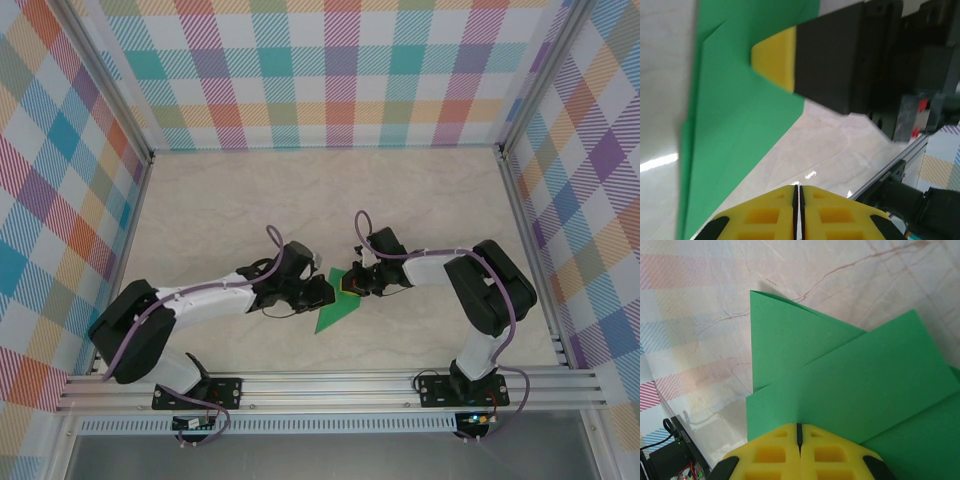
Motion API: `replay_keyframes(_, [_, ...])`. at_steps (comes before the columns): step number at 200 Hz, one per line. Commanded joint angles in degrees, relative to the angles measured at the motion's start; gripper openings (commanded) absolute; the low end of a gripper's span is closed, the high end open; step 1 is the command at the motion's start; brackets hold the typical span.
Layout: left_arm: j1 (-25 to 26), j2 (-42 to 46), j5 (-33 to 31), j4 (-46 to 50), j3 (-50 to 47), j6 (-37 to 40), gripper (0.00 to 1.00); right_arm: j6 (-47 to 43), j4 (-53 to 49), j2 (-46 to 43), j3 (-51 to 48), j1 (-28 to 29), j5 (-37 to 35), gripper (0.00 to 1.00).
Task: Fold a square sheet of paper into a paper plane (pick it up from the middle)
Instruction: Fourth fold the wing at the center of the table.
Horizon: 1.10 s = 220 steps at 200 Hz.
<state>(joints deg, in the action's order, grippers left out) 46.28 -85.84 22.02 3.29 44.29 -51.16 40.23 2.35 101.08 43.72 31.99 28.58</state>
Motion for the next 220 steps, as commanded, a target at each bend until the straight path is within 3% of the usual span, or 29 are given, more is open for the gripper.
replay_keyframes(1, [-0.97,-5.77,-0.47,-0.46,2.08,0.97,0.12,0.16,-6.3,3.34,-2.06,0.45,-7.15,0.03])
replay_keyframes(40, [-0.95,-12.56,-0.33,-3.27,3.91,2.11,0.12,0.03,-5.53,4.09,-1.71,0.44,-5.99,0.03])
replay_keyframes(80, [-0.96,-13.93,-1.32,-1.59,1.31,2.3,0.11,-0.1,-5.78,4.0,-2.1,0.45,-6.21,0.03])
replay_keyframes(169, [-0.96,-2.02,2.81,2.48,-12.93,3.55,0.14,-0.28,-6.71,4.2,-1.92,0.47,-6.91,0.04])
replay_keyframes(220, [-0.96,6.91,5.55,9.08,-14.35,7.01,0.17,-0.15,-6.84,4.29,-1.45,0.43,-6.96,0.04])
